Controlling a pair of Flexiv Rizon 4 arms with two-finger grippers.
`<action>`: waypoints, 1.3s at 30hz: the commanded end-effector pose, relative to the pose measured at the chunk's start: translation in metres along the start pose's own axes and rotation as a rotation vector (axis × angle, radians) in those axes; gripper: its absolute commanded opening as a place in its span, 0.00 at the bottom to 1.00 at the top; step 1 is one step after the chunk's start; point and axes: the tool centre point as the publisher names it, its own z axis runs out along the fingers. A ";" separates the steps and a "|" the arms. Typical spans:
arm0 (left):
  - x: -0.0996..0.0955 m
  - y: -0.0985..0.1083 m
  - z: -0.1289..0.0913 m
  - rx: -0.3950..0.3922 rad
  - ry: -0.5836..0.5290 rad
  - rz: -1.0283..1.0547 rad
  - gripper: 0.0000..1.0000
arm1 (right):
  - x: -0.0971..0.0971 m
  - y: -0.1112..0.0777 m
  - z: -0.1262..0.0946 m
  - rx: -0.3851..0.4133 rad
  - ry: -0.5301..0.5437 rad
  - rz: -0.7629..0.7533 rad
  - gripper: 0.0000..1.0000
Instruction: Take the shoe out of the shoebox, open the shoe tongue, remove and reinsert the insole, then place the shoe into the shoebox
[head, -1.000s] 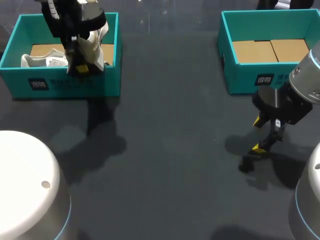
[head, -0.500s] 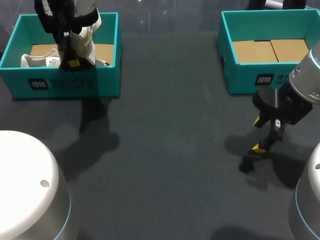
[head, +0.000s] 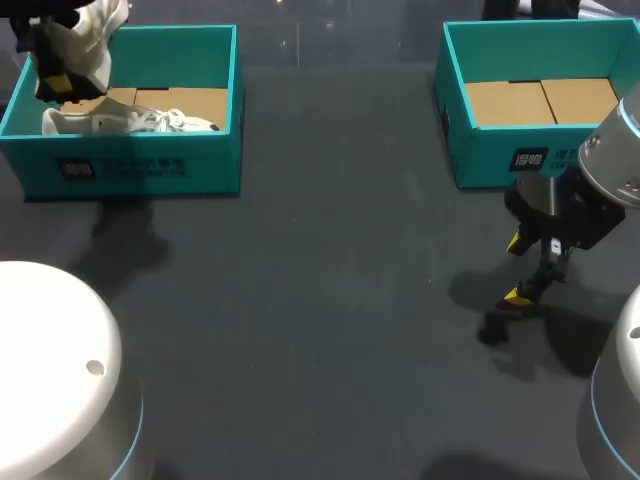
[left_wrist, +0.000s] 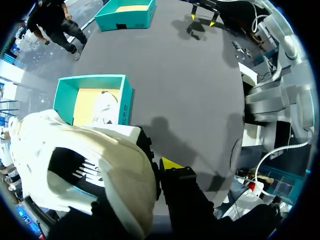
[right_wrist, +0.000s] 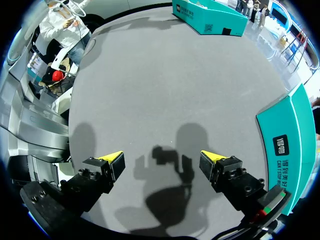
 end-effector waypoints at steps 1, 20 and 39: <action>-0.021 0.011 -0.009 -0.083 0.032 0.076 0.00 | 0.001 0.000 0.000 0.001 -0.003 0.000 1.00; -0.069 0.034 -0.004 -0.104 0.008 0.056 0.00 | 0.001 0.000 0.000 0.001 -0.003 0.000 1.00; -0.179 0.070 0.002 -0.133 0.008 0.082 0.00 | 0.001 0.000 0.000 0.001 -0.003 0.000 1.00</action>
